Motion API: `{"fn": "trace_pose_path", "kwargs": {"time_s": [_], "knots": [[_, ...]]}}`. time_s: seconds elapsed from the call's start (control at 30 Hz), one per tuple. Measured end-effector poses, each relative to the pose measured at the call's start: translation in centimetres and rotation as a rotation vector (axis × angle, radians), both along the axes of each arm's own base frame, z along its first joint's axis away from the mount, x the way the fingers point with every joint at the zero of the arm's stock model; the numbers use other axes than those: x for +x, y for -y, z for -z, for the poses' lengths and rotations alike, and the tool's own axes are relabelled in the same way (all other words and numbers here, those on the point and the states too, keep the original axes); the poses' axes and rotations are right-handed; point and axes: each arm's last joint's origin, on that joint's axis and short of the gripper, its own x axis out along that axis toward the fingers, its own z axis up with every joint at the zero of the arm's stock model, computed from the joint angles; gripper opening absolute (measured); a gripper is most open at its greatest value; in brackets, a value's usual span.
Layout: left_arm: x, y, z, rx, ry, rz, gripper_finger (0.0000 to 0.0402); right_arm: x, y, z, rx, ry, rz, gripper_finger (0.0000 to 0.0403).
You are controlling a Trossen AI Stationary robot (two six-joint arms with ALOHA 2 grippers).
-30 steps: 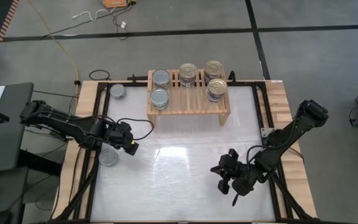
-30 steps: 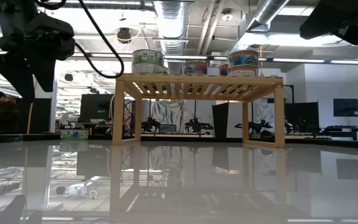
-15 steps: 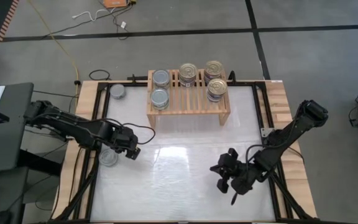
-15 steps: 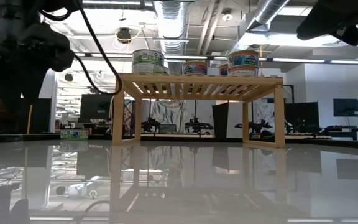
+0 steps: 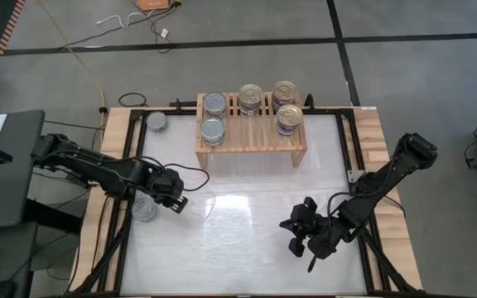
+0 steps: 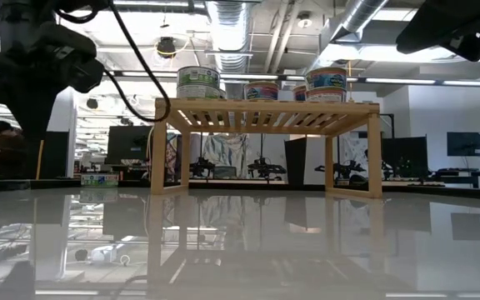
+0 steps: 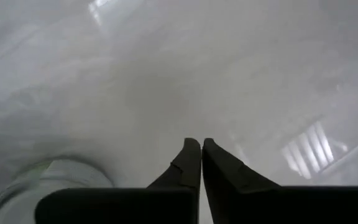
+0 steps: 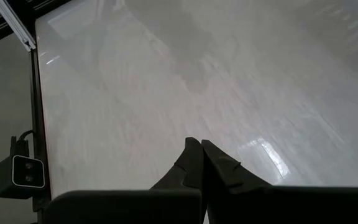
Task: Stack canned seafood by type on shelf
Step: Put the green tuna can on the shelf
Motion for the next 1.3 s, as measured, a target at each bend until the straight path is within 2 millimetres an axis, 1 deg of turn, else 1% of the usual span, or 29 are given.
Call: {"fn": "trace_pose_path", "kwargs": {"time_s": [0.1,0.23,0.3,0.4,0.6,0.7,0.93,1.1,1.17,1.23,1.3], "knots": [[-0.4,0.1,0.1,-0.037,-0.051,0.024,0.0002,0.0,0.0,0.0,-0.002,0.0,-0.002,0.0021],[-1.6,0.1,0.4,-0.051,-0.185,0.011,0.0001,0.0,0.0,0.0,-0.009,-0.004,-0.005,0.0021],[-1.9,0.3,0.4,-0.062,-0.216,0.009,0.0001,0.1,0.1,0.0,-0.01,-0.005,-0.001,0.0021],[-2.2,0.5,0.5,-0.056,-0.247,-0.001,0.0001,0.2,0.3,0.0,-0.012,-0.007,0.008,0.0021],[-3.8,0.7,0.8,-0.014,-0.389,-0.036,0.0,0.5,0.8,0.0,-0.014,-0.008,0.026,0.0021],[-4.1,0.9,1.2,-0.007,-0.412,-0.049,0.0,0.6,0.9,0.0,-0.014,-0.007,0.032,0.0021],[-4.3,1.4,2.4,0.055,-0.43,-0.088,0.0,0.6,0.8,0.0,-0.011,-0.007,0.031,0.0021],[-3.8,1.9,3.3,0.085,-0.478,-0.094,0.0,0.6,0.8,0.0,-0.011,-0.007,0.03,0.0021],[-3.4,2.2,4.0,0.094,-0.511,-0.068,0.0,0.6,0.8,0.0,-0.011,-0.007,0.03,0.0021],[-2.8,2.7,4.8,0.083,-0.526,-0.007,0.0,0.5,0.8,0.0,-0.01,-0.007,0.028,0.0021],[-2.5,3.1,5.7,0.088,-0.578,0.051,0.0,0.5,0.7,0.0,-0.01,-0.007,0.024,0.0021]]}}
